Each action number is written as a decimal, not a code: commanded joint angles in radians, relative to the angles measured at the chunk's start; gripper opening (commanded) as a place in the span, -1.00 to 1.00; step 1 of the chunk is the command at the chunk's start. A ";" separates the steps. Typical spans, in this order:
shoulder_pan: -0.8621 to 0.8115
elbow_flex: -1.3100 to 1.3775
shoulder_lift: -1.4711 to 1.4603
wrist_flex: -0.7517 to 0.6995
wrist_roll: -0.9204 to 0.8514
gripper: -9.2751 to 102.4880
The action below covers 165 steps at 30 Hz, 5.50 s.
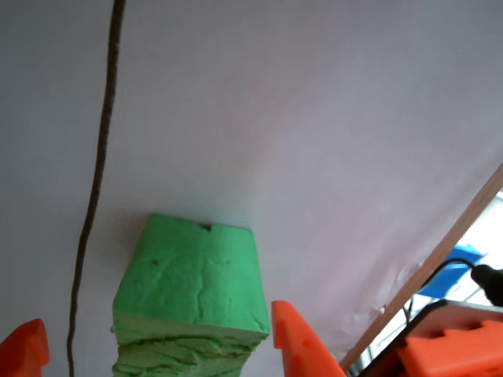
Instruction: Grasp the colored block, Place it on the black dot, and then return the arm to the default position.
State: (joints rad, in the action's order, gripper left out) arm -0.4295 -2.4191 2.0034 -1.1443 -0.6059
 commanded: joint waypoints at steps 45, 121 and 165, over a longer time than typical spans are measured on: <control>0.124 0.101 0.026 -0.015 0.364 -0.83; 0.483 1.942 -1.226 -0.437 1.353 -0.83; 0.476 2.010 -1.345 -0.422 1.321 -0.83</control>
State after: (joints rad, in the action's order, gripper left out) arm 0.0506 -0.4418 0.6259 -1.5463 0.7256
